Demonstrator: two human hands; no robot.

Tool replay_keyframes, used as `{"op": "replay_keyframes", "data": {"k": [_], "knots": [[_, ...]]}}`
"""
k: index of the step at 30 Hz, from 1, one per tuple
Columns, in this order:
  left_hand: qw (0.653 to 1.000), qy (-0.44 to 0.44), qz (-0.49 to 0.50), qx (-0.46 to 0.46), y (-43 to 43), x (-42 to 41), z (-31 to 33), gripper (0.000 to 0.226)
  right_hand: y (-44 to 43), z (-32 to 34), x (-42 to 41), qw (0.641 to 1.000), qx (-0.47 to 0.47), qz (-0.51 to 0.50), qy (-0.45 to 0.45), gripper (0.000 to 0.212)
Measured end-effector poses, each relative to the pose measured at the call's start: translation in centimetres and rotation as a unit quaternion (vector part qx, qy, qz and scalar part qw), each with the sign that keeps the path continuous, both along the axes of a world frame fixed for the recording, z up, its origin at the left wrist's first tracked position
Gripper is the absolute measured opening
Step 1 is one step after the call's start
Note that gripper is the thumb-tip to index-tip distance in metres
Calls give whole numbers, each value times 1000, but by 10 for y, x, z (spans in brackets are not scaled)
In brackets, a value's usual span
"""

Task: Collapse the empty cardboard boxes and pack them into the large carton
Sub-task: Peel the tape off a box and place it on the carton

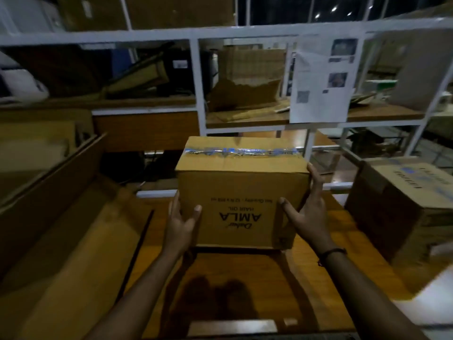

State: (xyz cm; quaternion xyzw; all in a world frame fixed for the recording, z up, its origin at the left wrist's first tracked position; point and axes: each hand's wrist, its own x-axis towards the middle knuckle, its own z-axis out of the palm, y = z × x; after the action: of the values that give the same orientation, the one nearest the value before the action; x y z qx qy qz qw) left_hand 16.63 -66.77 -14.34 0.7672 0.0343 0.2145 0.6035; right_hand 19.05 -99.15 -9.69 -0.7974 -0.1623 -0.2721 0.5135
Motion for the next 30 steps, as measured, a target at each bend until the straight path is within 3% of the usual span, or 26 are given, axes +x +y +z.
{"op": "replay_keyframes", "data": {"k": [4,7,9,12,13,16,20,23,25,28,30], "knots": [[999,30,22,-37,34,-28,3,63,38,-22,-1,996,63,23,58,107],[998,61,21,-11,59,-31,-15,59,58,-36,-7,987,104,38,113,91],[993,110,29,-45,70,-31,-34,76,69,-54,-8,979,95,57,172,86],[973,194,50,-116,85,-30,-61,127,88,-83,-4,964,22,103,242,88],[967,224,52,-114,90,-29,-65,126,94,-90,-2,960,9,114,256,88],[955,279,50,-91,98,-24,-64,88,113,-99,-1,947,45,102,302,86],[958,269,26,-100,102,-16,-58,81,123,-104,0,937,88,76,331,92],[957,236,13,-169,108,-12,-62,93,124,-101,5,937,87,59,333,85],[961,185,5,-208,111,-8,-66,90,122,-101,7,942,84,38,322,85],[974,138,20,-179,105,-5,-56,87,116,-98,10,953,77,-2,291,102],[983,90,53,-148,99,-4,-45,85,116,-89,12,961,77,-21,266,100]]}}
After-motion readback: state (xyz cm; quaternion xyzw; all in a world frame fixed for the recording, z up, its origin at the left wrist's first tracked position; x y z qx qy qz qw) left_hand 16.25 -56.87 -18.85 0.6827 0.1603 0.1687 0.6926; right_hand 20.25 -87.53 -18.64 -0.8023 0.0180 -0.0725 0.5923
